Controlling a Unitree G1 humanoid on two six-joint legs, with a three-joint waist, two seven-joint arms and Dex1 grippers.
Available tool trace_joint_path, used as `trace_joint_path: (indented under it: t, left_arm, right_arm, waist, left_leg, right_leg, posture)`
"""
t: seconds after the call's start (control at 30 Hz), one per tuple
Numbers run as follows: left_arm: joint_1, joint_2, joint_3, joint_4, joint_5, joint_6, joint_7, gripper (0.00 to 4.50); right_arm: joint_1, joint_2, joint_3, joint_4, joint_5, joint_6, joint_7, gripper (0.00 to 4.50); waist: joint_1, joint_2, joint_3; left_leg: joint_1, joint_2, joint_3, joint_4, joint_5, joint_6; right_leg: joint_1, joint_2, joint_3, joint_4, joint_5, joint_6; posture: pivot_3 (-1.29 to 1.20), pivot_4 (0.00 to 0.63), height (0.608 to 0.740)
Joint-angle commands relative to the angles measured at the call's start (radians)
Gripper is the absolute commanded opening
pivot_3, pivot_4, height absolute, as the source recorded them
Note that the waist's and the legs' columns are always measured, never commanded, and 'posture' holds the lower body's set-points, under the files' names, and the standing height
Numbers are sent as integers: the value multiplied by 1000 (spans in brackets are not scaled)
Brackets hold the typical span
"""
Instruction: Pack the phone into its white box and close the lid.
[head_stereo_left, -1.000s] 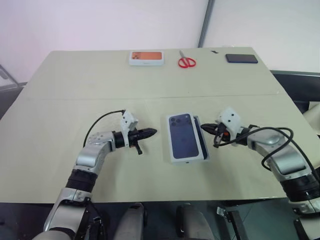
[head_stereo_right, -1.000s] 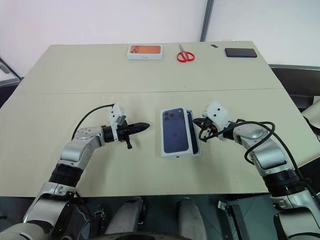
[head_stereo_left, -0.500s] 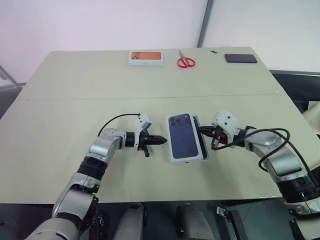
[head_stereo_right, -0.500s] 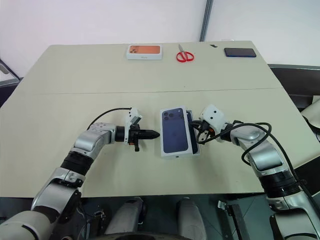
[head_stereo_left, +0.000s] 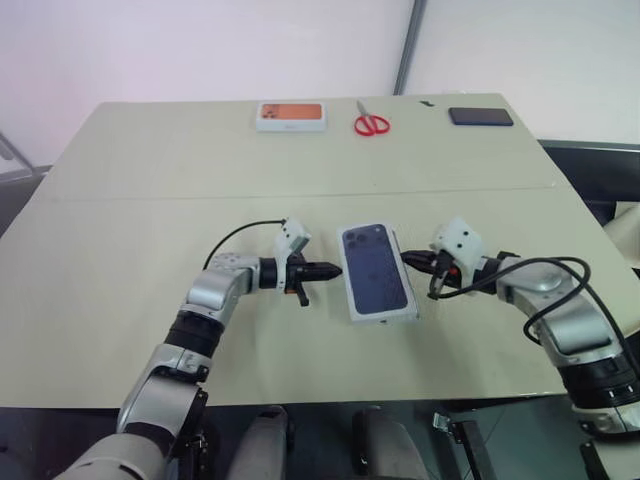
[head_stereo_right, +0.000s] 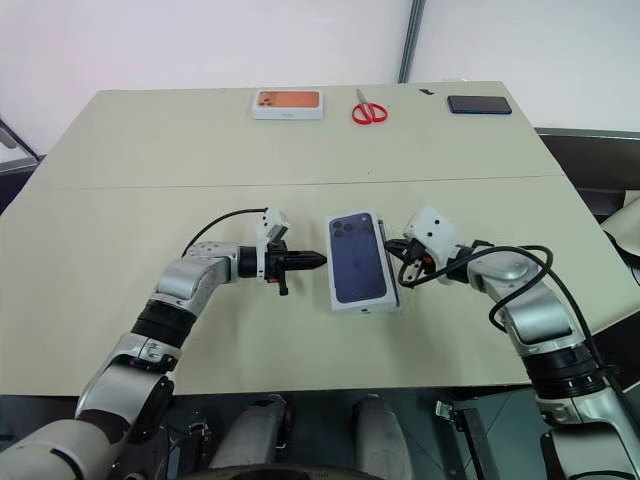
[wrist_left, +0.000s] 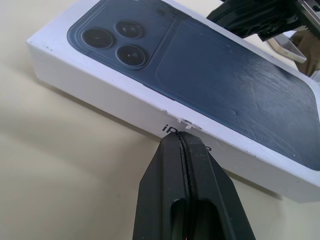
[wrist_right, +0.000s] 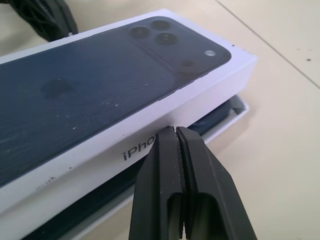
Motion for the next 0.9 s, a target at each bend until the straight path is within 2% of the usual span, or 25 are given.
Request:
trace_joint_path:
  t: [0.03,0.53,0.9]
  left_arm:
    - [-36,-20,6,-28,-11,-22,0,0]
    - [-58,-47,2,28,14,-63,5,0]
    - [-45,-57,2,28,30,-73,26,0]
  right_arm:
    - [-11,-6,-16,-32,-7,-22,18,62]
    - [27,-9,-43,-33,-44,-28,22,62]
    - [23,0,-16,-18,-89,-42,21,62]
  waist:
    - [0,0,0]
    - [1,0,0]
    - [1,0,0]
  left_leg:
    - [0,0,0,0,0,0]
    - [0,0,0,1,0,0]
    - [0,0,0,1,0,0]
  right_leg:
    - [0,0,0,0,0,0]
    - [0,0,0,0,0,0]
    - [0,0,0,0,0,0]
  posture:
    - [0,150,740]
    - [0,150,740]
    - [0,150,740]
